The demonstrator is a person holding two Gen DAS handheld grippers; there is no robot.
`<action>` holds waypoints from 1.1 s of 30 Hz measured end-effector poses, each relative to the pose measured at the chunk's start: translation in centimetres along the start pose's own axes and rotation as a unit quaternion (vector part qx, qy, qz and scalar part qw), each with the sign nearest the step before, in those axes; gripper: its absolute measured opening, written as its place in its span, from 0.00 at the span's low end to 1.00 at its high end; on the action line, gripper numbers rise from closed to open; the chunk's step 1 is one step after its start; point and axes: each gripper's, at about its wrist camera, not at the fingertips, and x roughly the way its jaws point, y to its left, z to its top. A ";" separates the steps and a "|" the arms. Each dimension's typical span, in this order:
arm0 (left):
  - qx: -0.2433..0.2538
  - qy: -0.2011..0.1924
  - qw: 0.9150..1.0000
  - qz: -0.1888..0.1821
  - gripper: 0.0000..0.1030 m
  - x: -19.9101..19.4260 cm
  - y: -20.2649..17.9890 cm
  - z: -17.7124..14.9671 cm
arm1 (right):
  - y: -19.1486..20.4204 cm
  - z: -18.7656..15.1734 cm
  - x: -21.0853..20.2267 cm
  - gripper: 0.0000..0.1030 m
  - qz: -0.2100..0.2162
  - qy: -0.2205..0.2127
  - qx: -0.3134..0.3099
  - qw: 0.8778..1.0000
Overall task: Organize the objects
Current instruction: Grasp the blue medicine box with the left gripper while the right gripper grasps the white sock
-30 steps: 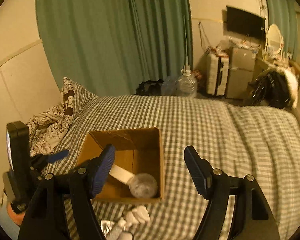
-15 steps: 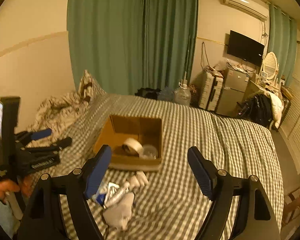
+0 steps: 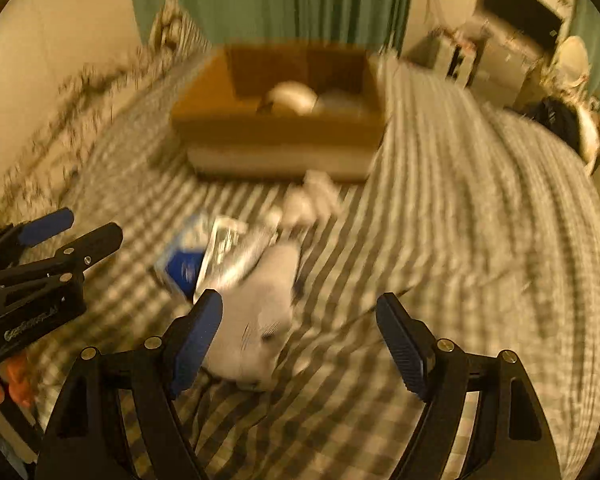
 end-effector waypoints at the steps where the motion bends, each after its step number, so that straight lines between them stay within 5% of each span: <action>1: 0.002 0.004 1.000 0.003 0.74 0.3 0.1 -0.2 | 0.0 0.1 0.4 0.77 0.007 0.007 0.000 1.000; 6: 0.002 0.023 1.000 0.004 0.74 1.5 0.1 -0.9 | 0.7 0.0 3.0 0.77 0.038 0.054 0.002 0.998; 10: 0.005 0.028 1.000 0.002 0.74 1.8 0.1 -1.0 | 1.3 -0.3 4.1 0.46 0.083 0.075 0.003 0.994; 14: 0.014 0.029 0.999 0.001 0.74 1.9 -0.2 -0.9 | 1.6 -0.4 1.8 0.34 0.065 0.035 -0.006 0.997; 21: 0.037 0.037 0.999 -0.005 0.72 3.8 -2.4 0.5 | -0.9 0.4 -0.9 0.33 0.033 -0.010 0.031 0.999; 31: 0.064 0.093 0.993 -0.029 0.20 7.5 -4.1 0.7 | -2.4 0.8 0.7 0.31 0.045 0.002 0.052 0.998; 33: 0.069 0.087 0.993 -0.026 0.20 7.0 -4.1 0.5 | -2.3 0.9 0.7 0.30 0.044 0.002 0.051 0.998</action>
